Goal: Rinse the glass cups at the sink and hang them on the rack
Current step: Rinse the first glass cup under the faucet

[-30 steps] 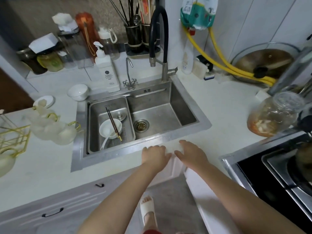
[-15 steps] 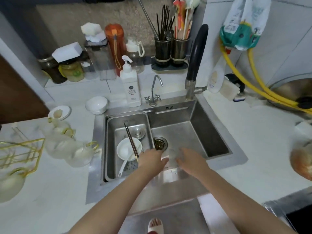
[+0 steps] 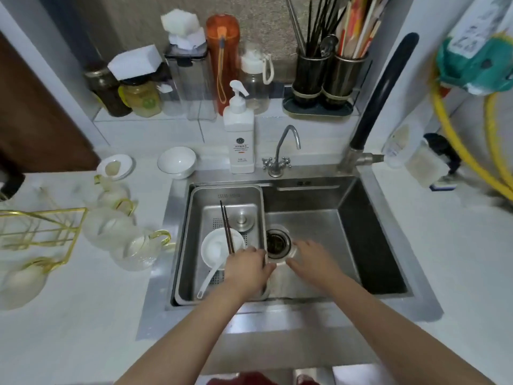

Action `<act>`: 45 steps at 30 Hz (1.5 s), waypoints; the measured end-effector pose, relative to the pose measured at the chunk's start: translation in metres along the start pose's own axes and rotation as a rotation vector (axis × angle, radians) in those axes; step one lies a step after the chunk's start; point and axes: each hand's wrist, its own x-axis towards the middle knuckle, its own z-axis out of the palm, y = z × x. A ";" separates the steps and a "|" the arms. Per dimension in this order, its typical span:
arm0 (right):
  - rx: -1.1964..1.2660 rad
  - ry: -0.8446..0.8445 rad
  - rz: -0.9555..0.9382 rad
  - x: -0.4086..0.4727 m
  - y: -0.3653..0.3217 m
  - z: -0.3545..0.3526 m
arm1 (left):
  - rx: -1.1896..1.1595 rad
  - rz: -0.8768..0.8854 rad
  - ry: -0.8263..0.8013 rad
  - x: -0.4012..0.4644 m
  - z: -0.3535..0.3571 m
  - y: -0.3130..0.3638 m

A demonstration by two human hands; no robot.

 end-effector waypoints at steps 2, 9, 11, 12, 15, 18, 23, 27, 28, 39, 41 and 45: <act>-0.015 -0.018 -0.042 0.009 0.003 -0.006 | -0.019 -0.040 0.011 0.004 -0.001 0.004; -0.040 -0.047 -0.278 0.041 0.000 -0.018 | -0.118 -0.267 0.106 0.004 -0.005 0.009; -0.068 -0.062 -0.349 0.050 -0.012 -0.017 | -0.164 -0.345 0.143 -0.004 -0.005 0.001; -0.086 -0.069 -0.378 0.053 -0.020 -0.015 | -0.181 -0.380 0.159 -0.010 -0.006 -0.005; -0.114 -0.113 -0.440 0.061 -0.051 -0.011 | -0.219 -0.467 0.203 -0.026 -0.009 -0.033; -0.082 -0.149 -0.510 0.066 -0.082 -0.002 | -0.296 -0.542 0.291 -0.042 -0.014 -0.067; -0.042 -0.203 -0.550 0.075 -0.135 0.016 | -0.428 -0.627 0.481 -0.064 -0.020 -0.125; -0.032 -0.235 -0.557 0.086 -0.179 0.030 | -0.446 -0.704 0.516 -0.069 -0.021 -0.168; -0.031 -0.242 -0.551 0.089 -0.189 0.033 | -0.449 -0.723 0.516 -0.069 -0.021 -0.177; -0.046 -0.237 -0.556 0.121 -0.259 0.072 | -0.702 -0.701 0.449 -0.057 -0.006 -0.241; -0.019 -0.225 -0.544 0.124 -0.260 0.076 | -0.767 -0.649 0.486 -0.057 -0.003 -0.247; 0.080 -0.164 -0.535 0.118 -0.252 0.072 | -0.807 -0.557 0.527 -0.058 -0.006 -0.246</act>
